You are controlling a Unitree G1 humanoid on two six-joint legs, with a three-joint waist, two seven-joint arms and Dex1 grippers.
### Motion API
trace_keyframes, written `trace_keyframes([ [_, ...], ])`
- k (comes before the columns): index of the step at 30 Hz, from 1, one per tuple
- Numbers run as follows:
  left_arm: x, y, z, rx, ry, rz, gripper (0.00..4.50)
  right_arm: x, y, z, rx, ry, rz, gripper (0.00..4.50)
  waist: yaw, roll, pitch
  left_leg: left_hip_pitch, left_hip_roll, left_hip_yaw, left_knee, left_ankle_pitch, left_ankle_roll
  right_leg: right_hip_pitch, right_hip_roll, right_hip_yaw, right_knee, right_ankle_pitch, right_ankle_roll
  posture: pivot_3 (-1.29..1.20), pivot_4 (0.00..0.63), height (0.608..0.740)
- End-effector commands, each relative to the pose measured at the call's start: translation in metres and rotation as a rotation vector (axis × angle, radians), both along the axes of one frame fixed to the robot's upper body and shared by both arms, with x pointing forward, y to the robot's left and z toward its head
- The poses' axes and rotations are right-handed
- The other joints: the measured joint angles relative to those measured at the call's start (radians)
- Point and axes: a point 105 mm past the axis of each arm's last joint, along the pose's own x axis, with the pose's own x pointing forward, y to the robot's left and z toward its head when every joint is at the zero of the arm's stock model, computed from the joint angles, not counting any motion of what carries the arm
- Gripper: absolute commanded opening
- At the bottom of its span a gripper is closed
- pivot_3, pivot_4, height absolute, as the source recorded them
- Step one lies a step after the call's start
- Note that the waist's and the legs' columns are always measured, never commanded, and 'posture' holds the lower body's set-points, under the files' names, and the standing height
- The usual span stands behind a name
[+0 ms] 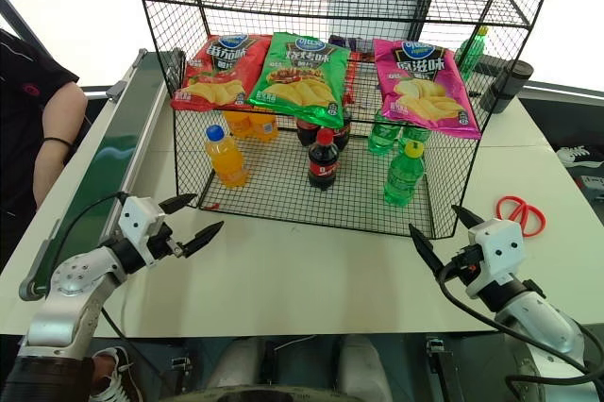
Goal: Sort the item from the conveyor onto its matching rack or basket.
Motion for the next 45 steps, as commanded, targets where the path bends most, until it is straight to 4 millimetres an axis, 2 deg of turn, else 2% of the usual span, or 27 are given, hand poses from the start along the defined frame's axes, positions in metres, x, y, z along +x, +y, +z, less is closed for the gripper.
trace_keyframes([
  [1,-0.001,0.006,0.010,-0.007,-0.028,0.014,4.50,0.001,0.003,0.012,-0.004,-0.056,0.013,4.47,0.000,0.000,0.000,0.000,0.000,0.000,0.000,0.000,0.000,0.000,0.000,0.000,0.000,0.000,0.000,0.00,0.150,0.740],
  [45,0.002,0.013,0.007,0.015,-0.060,0.106,4.50,0.013,0.014,0.015,-0.020,-0.064,0.048,4.47,0.000,0.000,0.000,0.000,0.000,0.000,0.000,0.000,0.000,0.000,0.000,0.000,0.000,0.000,0.000,0.00,0.150,0.740],
])
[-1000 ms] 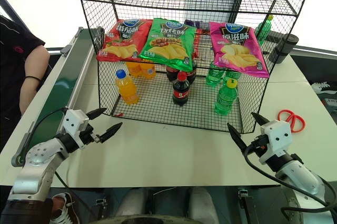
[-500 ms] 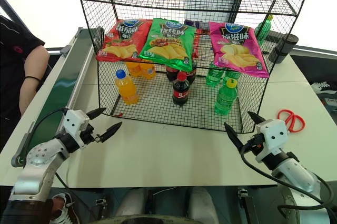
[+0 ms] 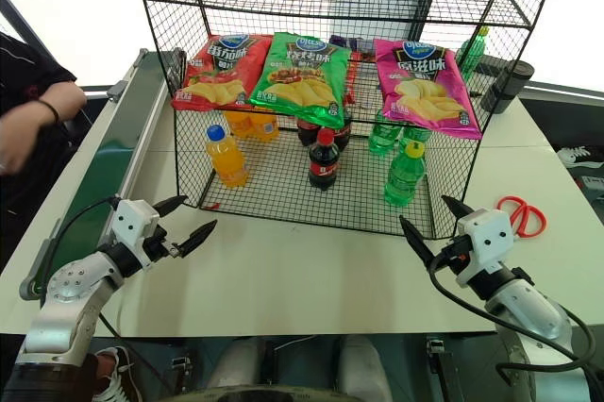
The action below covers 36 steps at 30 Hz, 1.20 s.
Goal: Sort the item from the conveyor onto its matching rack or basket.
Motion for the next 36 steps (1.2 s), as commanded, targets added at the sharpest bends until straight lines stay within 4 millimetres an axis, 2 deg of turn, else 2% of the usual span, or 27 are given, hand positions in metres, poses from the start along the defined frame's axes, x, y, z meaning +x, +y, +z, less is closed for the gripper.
trace_keyframes([
  [1,0.0029,0.0024,0.0112,0.007,-0.053,0.011,4.50,0.0021,0.0021,0.0087,-0.016,-0.036,0.010,4.47,0.000,0.000,0.000,0.000,0.000,0.000,0.000,0.000,0.000,0.000,0.000,0.000,0.000,0.000,0.000,0.00,0.150,0.740],
  [36,0.0077,0.0007,0.0120,0.005,-0.066,0.016,4.50,0.0074,0.0016,0.0089,-0.022,-0.040,0.015,4.47,0.000,0.000,0.000,0.000,0.000,0.000,0.000,0.000,0.000,0.000,0.000,0.000,0.000,0.000,0.000,0.00,0.150,0.740],
])
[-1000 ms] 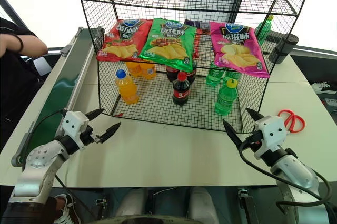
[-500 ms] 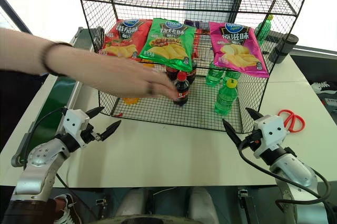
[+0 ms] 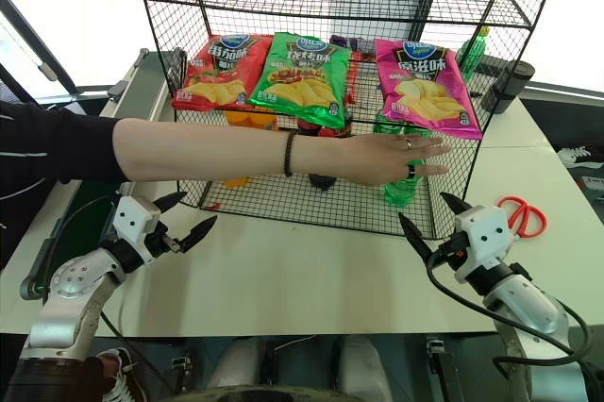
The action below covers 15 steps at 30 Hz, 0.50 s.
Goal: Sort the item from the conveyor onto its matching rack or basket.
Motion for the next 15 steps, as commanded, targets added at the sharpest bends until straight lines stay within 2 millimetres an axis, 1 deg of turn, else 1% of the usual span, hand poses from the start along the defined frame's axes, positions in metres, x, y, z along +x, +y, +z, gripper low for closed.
trace_keyframes([
  [1,0.0015,0.0006,0.0102,0.005,-0.050,0.002,4.50,0.0009,0.0012,0.0061,-0.008,-0.024,0.012,4.47,0.000,0.000,0.000,0.000,0.000,0.000,0.000,0.000,0.000,0.000,0.000,0.000,0.000,0.000,0.000,0.00,0.150,0.740],
  [15,0.0033,0.0006,0.0116,0.007,-0.057,0.005,4.50,0.0013,0.0012,0.0062,-0.005,-0.026,0.012,4.47,0.000,0.000,0.000,0.000,0.000,0.000,0.000,0.000,0.000,0.000,0.000,0.000,0.000,0.000,0.000,0.00,0.150,0.740],
])
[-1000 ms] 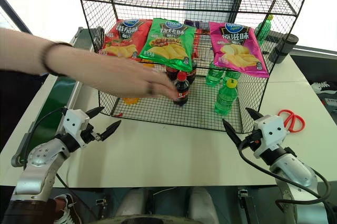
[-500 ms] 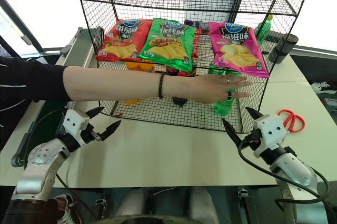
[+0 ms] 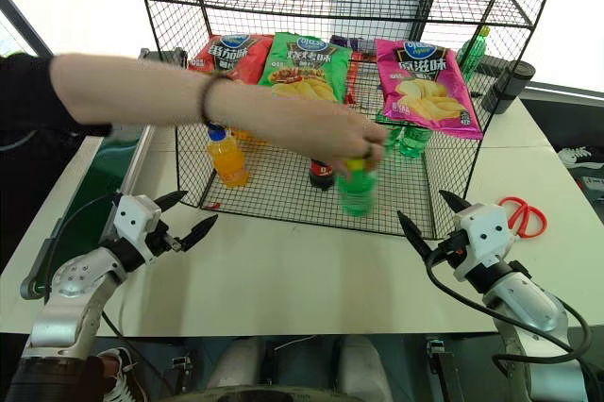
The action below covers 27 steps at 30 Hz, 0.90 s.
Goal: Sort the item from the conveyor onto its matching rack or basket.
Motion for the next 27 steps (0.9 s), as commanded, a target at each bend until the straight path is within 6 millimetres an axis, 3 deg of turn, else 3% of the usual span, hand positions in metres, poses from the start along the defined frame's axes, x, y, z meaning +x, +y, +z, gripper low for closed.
trace_keyframes([
  [1,0.0021,0.0017,0.0104,0.005,-0.050,0.006,4.50,0.0013,0.0006,0.0059,-0.005,-0.027,0.005,4.47,0.000,0.000,0.000,0.000,0.000,0.000,0.000,0.000,0.000,0.000,0.000,0.000,0.000,0.000,0.000,0.00,0.150,0.740],
  [27,0.0009,0.0068,0.0165,-0.008,-0.059,0.050,4.50,0.0108,0.0031,0.0056,-0.004,-0.030,0.025,4.47,0.000,0.000,0.000,0.000,0.000,0.000,0.000,0.000,0.000,0.000,0.000,0.000,0.000,0.000,0.000,0.00,0.150,0.740],
])
